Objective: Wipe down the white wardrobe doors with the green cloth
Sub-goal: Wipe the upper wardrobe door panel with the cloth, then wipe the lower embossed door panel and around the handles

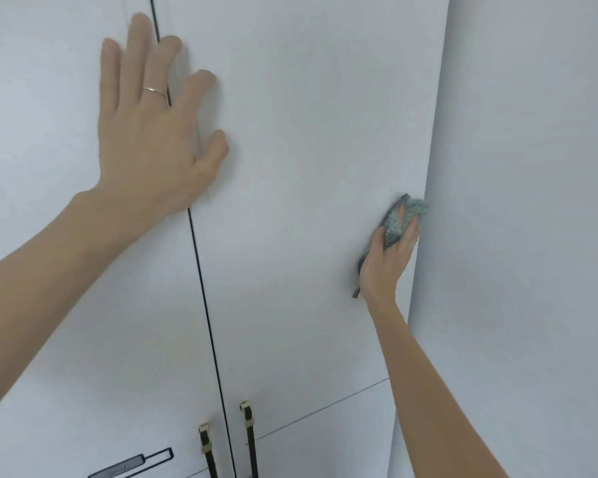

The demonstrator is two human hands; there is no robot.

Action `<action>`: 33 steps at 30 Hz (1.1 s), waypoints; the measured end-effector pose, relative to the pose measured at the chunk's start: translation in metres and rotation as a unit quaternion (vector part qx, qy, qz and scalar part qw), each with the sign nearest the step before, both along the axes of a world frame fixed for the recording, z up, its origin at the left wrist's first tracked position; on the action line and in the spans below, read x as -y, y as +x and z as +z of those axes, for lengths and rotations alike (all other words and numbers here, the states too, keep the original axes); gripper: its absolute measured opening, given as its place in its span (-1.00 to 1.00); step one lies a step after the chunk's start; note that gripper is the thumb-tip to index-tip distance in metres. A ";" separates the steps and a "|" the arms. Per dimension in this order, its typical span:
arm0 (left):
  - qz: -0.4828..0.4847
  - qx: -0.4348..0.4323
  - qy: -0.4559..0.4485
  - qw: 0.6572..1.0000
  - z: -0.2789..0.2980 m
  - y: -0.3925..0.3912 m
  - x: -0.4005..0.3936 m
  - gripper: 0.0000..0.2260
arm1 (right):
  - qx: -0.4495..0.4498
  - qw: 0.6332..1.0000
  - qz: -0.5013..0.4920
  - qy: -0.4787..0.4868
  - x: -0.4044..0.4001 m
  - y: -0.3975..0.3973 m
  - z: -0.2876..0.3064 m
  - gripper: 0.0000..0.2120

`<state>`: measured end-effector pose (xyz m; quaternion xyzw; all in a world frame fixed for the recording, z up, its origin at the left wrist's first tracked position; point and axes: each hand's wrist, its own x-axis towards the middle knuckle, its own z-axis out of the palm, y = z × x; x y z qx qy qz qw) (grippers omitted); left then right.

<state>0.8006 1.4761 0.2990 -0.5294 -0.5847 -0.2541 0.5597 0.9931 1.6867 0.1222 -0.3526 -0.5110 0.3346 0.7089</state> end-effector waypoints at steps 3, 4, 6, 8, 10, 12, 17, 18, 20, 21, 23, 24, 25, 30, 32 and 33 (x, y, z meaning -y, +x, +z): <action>-0.006 -0.003 -0.035 0.999 -0.059 0.006 0.001 -0.54 | -0.057 0.997 0.018 -0.044 0.029 -0.018 -0.056 -0.37; -0.005 0.000 -0.051 0.999 -0.080 0.008 0.003 -0.53 | -0.066 0.996 0.025 -0.054 0.043 -0.028 -0.066 -0.38; -0.009 0.007 -0.080 0.997 -0.115 0.009 0.007 -0.54 | -0.062 0.997 0.034 -0.034 0.075 -0.048 -0.073 -0.36; -0.034 0.026 -0.100 0.994 -0.141 0.009 0.013 -0.56 | -0.030 0.998 0.038 0.038 0.102 -0.069 -0.072 -0.35; -0.077 0.067 -0.111 0.989 -0.159 0.007 0.026 -0.57 | 0.000 0.992 0.064 0.104 0.124 -0.089 -0.071 -0.41; -0.118 0.127 -0.104 0.979 -0.170 0.004 0.043 -0.58 | 0.013 0.979 0.122 0.160 0.148 -0.108 -0.063 -0.46; -0.140 0.280 -0.065 0.947 -0.179 -0.001 0.096 -0.64 | -0.061 0.922 0.333 0.188 0.226 -0.135 -0.024 -0.59; -0.145 0.309 -0.061 0.938 -0.178 -0.002 0.110 -0.64 | -0.114 0.896 0.405 0.139 0.246 -0.135 -0.016 -0.61; -0.146 0.360 -0.044 0.921 -0.177 -0.004 0.141 -0.62 | -0.195 0.809 0.554 -0.008 0.284 -0.133 -0.008 -0.68; -0.149 0.383 -0.030 0.911 -0.176 -0.006 0.157 -0.63 | -0.212 0.765 0.603 -0.077 0.300 -0.135 -0.007 -0.70; -0.160 0.430 0.008 0.889 -0.175 -0.010 0.189 -0.67 | -0.219 0.688 0.674 -0.156 0.325 -0.144 -0.013 -0.62; -0.152 0.445 0.027 0.882 -0.177 -0.014 0.208 -0.71 | -0.228 0.646 0.706 -0.182 0.341 -0.150 -0.017 -0.55; -0.136 0.457 0.039 0.878 -0.179 -0.017 0.223 -0.76 | -0.233 0.616 0.725 -0.204 0.352 -0.155 -0.020 -0.51; -0.035 0.581 0.091 0.808 -0.204 -0.047 0.310 -0.58 | -0.154 0.570 0.771 -0.239 0.412 -0.192 -0.046 -0.72; -0.031 0.643 0.121 0.756 -0.213 -0.058 0.344 -0.50 | -0.100 0.583 0.763 -0.260 0.438 -0.209 -0.058 -0.78; -0.041 0.663 0.129 0.736 -0.218 -0.063 0.359 -0.57 | -0.082 0.589 0.758 -0.268 0.450 -0.216 -0.063 -0.79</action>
